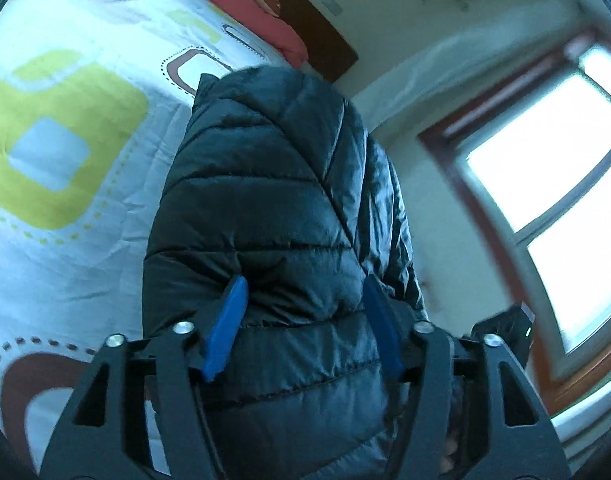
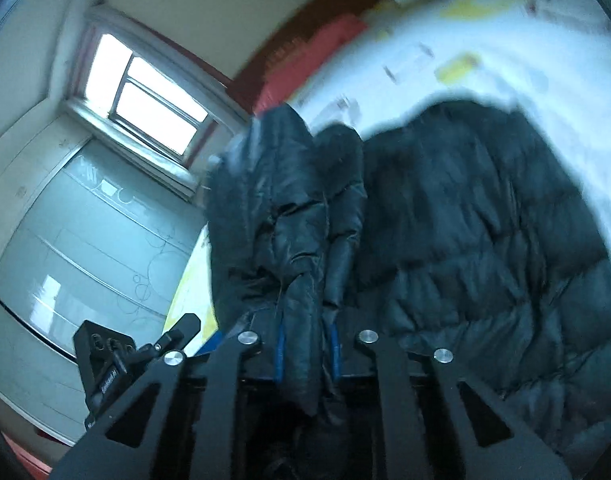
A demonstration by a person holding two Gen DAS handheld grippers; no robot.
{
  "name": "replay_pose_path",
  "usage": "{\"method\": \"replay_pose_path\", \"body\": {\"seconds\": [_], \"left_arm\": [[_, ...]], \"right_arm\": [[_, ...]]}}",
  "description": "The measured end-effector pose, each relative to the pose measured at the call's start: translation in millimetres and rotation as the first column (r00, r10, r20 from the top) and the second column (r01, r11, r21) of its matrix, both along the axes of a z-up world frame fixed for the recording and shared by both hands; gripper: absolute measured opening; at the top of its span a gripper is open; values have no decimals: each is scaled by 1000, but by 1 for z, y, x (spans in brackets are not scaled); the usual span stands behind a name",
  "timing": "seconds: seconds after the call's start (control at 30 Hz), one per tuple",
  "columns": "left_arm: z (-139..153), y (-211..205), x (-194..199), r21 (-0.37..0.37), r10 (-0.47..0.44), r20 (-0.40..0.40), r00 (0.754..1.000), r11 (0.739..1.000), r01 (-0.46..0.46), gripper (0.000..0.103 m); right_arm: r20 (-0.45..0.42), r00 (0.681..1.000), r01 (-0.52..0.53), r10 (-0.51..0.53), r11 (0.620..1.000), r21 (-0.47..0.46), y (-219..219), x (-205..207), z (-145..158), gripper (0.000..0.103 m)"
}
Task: Fold large clothes
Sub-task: 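Fold the jacket side inward with the left tool while the right tool grasps the other side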
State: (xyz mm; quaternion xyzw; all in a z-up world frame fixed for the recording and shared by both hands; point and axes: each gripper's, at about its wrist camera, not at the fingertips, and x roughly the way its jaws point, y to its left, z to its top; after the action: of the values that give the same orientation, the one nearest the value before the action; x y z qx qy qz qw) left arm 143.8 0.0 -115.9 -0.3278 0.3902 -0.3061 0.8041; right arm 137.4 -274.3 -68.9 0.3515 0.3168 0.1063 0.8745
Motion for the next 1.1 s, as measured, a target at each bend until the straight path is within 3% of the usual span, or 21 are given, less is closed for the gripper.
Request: {"method": "replay_pose_path", "body": {"seconds": [0.07, 0.17, 0.33, 0.37, 0.43, 0.53, 0.6, 0.67, 0.8, 0.9, 1.0, 1.03, 1.07, 1.1], "left_arm": [[7, 7, -2, -54, 16, 10, 1000, 998, -15, 71], [13, 9, -5, -92, 39, 28, 999, 995, -36, 79], [-4, -29, -2, -71, -21, -41, 999, 997, 18, 80], [-6, -34, -2, -52, -23, -42, 999, 998, 21, 80], [-8, -51, -4, 55, -26, -21, 999, 998, 27, 80], [-10, -75, -3, 229, -52, 18, 998, 972, 47, 80], [-9, -81, -4, 279, -66, 45, 997, 959, 51, 80], [-7, -74, -6, 244, -63, 42, 997, 968, 51, 80], [-5, -47, -18, 123, -42, 5, 999, 992, 41, 80], [-5, -39, -36, 116, -56, 18, 998, 992, 54, 83], [-15, -43, -43, 168, -60, 8, 998, 984, 58, 85], [-21, -48, -41, 221, -47, -8, 999, 974, 48, 85], [-23, -51, -42, 232, -47, -21, 999, 971, 50, 85], [-28, -53, -40, 236, -48, -33, 998, 970, 54, 85]], "right_arm": [[59, 998, 35, -32, 998, -45, -10, -10, 25, 14], [73, 995, 76, -72, 996, -56, -30, -22, 34, 14], [-31, 984, 174, -176, 983, -53, -72, -39, 2, 14], [-65, 980, 187, -190, 981, -48, -78, -40, -10, 14], [-118, 972, 199, -201, 979, -30, -85, -42, -32, 15], [-145, 971, 200, -190, 978, 60, -95, -45, -58, 19], [-156, 972, 192, -177, 978, 83, -97, -41, -60, 22], [-164, 973, 179, -162, 980, 91, -97, -42, -56, 25], [-176, 973, 165, -151, 984, 70, -100, -54, -37, 43], [-158, 977, 154, -144, 986, 57, -97, -75, -23, 58], [-193, 976, 115, -105, 993, 40, -91, -84, -30, 56], [-223, 969, 110, -104, 994, 14, -89, -83, -34, 36], [-263, 958, 109, -112, 994, -26, -89, -81, -44, 28], [-281, 952, 112, -120, 993, -44, -89, -78, -55, 26]]}}
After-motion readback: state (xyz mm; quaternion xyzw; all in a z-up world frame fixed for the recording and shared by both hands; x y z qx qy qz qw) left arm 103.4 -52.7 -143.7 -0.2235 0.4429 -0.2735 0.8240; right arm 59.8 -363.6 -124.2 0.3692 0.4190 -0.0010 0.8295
